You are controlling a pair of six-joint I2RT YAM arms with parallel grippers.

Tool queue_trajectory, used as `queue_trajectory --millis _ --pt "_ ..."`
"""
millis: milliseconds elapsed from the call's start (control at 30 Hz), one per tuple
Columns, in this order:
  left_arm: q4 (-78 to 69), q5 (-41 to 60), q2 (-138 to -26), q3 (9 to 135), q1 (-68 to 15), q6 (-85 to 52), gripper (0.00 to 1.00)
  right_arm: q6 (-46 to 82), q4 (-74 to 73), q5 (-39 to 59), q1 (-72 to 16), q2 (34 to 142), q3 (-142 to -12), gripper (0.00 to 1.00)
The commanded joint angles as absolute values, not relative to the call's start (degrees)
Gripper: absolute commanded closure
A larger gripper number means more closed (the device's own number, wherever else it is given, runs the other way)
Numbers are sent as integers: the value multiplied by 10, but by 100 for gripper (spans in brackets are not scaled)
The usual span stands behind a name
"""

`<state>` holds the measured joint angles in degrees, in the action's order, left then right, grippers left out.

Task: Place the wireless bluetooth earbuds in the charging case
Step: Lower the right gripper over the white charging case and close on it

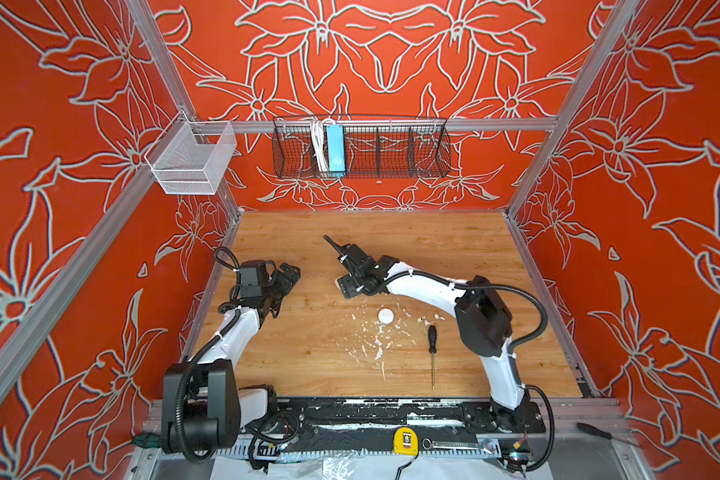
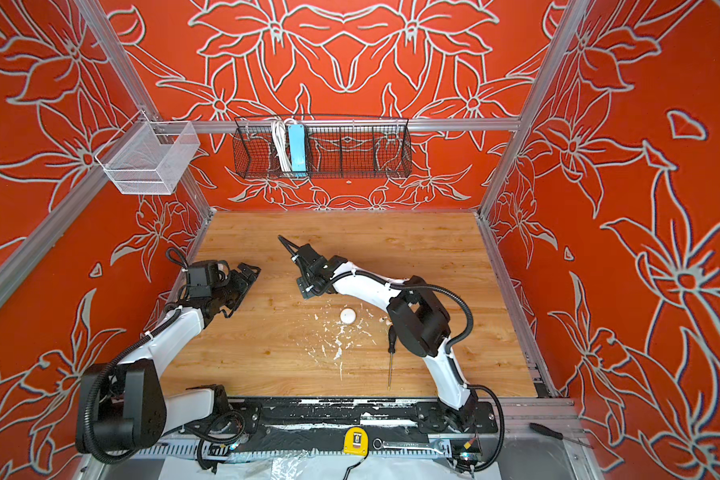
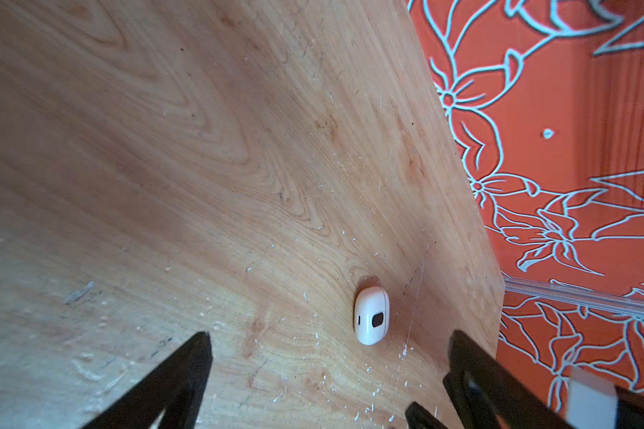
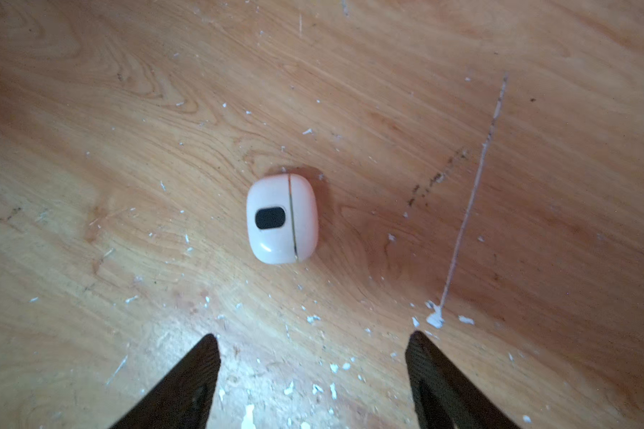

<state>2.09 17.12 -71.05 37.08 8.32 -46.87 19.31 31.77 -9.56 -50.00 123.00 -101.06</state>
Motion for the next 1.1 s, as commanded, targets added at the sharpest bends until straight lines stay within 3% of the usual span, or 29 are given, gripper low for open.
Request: queue_trajectory --millis 0,100,333,733,1067 --pt "51 163 -694 382 88 -453 2 155 387 -129 -504 1281 -1084 19" --pt "46 148 -675 373 89 -449 2 131 396 -147 -504 1321 -1134 18" --pt "54 142 -674 379 89 -448 2 107 422 -90 -504 1389 -1223 19" --pt "57 133 -648 372 89 -446 3 109 423 -90 -505 1420 -1225 32" --pt "55 133 -626 367 89 -446 3 104 416 -103 -505 1431 -1220 33"
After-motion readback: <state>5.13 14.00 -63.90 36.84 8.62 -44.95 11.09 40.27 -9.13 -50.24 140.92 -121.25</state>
